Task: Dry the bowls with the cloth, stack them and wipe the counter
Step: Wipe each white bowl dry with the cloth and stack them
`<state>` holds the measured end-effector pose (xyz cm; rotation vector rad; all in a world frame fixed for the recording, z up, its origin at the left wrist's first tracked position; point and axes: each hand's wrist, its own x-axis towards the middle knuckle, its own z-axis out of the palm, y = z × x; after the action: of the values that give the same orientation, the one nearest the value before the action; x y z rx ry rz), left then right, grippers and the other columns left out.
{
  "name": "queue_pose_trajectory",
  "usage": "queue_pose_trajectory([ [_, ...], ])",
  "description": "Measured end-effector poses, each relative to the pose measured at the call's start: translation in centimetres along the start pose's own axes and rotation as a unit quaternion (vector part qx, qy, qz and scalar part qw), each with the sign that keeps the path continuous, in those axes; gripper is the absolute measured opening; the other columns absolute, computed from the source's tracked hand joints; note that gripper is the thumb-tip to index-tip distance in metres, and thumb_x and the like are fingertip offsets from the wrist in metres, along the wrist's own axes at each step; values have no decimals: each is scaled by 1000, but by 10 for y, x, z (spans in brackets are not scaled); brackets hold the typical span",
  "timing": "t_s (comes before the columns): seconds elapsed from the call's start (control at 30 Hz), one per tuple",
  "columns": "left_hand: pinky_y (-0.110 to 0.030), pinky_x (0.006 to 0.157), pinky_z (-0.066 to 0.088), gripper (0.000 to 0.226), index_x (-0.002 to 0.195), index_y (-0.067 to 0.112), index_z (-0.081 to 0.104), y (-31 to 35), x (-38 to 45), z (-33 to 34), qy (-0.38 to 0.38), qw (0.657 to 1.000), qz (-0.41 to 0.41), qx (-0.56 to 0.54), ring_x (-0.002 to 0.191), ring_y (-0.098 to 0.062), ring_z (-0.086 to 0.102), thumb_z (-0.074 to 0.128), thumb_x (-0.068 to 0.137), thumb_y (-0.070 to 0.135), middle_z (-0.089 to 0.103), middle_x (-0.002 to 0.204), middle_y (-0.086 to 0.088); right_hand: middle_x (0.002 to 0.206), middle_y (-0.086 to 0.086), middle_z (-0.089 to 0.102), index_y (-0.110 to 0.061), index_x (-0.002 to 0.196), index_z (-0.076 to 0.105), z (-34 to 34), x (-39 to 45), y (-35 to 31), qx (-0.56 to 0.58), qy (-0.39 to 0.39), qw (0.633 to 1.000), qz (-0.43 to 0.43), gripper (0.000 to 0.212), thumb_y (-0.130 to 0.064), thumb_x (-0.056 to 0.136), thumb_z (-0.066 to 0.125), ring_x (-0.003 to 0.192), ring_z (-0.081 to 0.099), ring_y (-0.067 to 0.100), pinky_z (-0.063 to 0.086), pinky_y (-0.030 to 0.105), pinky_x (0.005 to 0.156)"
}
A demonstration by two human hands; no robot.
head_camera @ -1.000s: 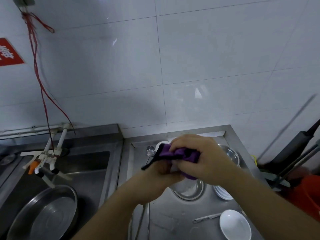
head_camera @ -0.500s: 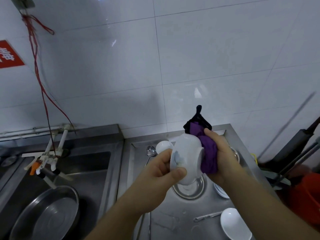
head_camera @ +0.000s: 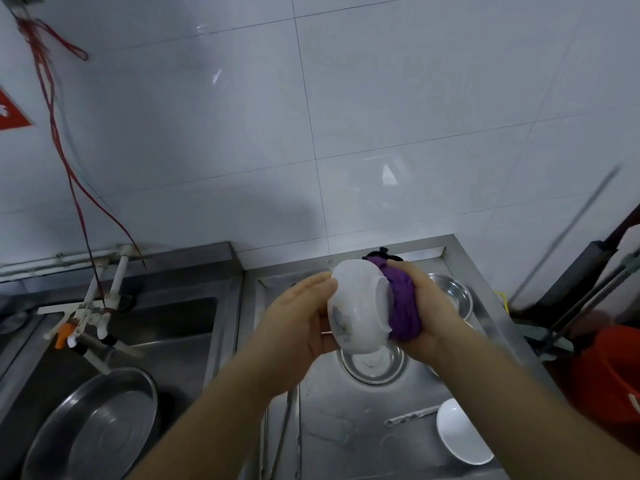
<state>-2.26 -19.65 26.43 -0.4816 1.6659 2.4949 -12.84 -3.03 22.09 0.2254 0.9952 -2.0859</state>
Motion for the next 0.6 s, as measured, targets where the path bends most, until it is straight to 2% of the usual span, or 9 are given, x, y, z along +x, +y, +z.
queue_pose_trajectory([
  [0.1, -39, 77, 65, 25, 115, 19, 80, 10, -3, -1, -49, 999, 5, 9, 107, -37, 76, 70, 92, 26, 75, 122, -19, 105, 11, 79, -15, 105, 84, -1, 2, -4, -18, -15, 1000, 0, 44, -48, 76, 81, 89, 78, 30, 64, 45, 76],
  [0.23, -36, 87, 63, 25, 118, 26, 78, 4, -6, -1, -82, 994, 58, 53, 115, -33, 73, 63, 97, 26, 75, 125, -13, 107, 11, 79, -15, 102, 84, -1, 6, 2, 11, -9, 1000, 11, 41, -47, 77, 78, 89, 78, 33, 63, 49, 79],
  [0.3, -36, 91, 62, 24, 120, 32, 75, -5, -8, 1, -78, 988, 94, 92, 118, -31, 72, 64, 99, 29, 75, 125, -9, 102, 12, 79, -14, 96, 85, 0, 4, 8, 46, -1, 999, 19, 38, -45, 78, 75, 84, 78, 35, 62, 50, 75],
  [0.43, -45, 103, 57, 33, 128, 36, 67, -23, -12, 0, -58, 977, 141, 147, 126, -31, 66, 64, 96, 42, 71, 130, -6, 91, 12, 77, -12, 84, 85, 9, -5, 23, 113, -3, 994, 5, 31, -37, 69, 76, 75, 77, 34, 61, 46, 68],
  [0.6, -29, 98, 57, 33, 131, 36, 66, -29, -17, 0, -88, 966, 177, 164, 124, -25, 67, 61, 100, 27, 72, 129, -3, 96, 12, 75, -11, 85, 85, 16, -16, 25, 131, -26, 991, -3, 38, -36, 57, 80, 79, 76, 32, 64, 45, 70],
])
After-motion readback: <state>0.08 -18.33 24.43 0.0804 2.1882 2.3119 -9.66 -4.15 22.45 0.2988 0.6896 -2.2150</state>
